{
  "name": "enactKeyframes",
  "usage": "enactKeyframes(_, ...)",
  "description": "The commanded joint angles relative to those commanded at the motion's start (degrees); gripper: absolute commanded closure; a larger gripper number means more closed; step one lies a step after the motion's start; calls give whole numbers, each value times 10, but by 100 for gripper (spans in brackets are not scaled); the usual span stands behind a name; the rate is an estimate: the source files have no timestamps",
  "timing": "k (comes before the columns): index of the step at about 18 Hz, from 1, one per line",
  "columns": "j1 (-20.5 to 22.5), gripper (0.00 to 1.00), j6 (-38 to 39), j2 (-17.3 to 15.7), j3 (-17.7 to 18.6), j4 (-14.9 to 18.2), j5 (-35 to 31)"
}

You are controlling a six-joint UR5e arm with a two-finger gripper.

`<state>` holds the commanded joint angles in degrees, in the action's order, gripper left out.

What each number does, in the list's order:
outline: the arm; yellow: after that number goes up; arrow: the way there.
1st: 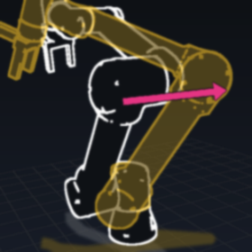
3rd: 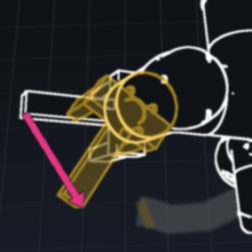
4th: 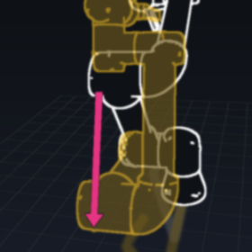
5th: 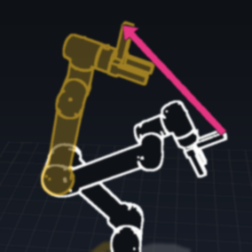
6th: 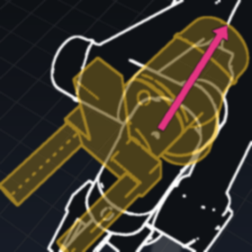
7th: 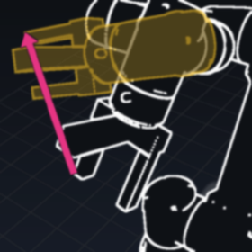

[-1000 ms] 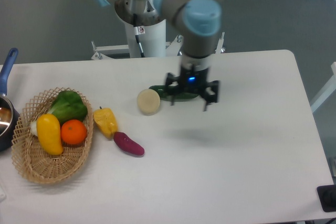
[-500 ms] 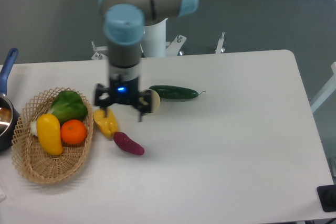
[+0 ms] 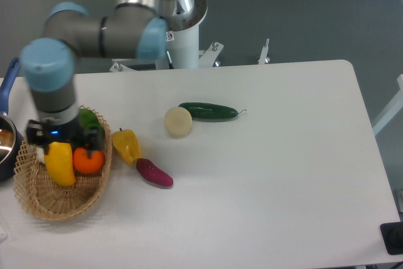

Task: Pick up the mango from the basket
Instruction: 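Lower the gripper into the basket and close it on the yellow mango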

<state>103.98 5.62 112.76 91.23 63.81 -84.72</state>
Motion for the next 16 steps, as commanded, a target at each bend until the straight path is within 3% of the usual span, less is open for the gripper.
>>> enactKeyframes(4, -19, 0, 15, 17, 0, 0, -18)
enactKeyframes(16, -18, 0, 34, 16, 5, 0, -59)
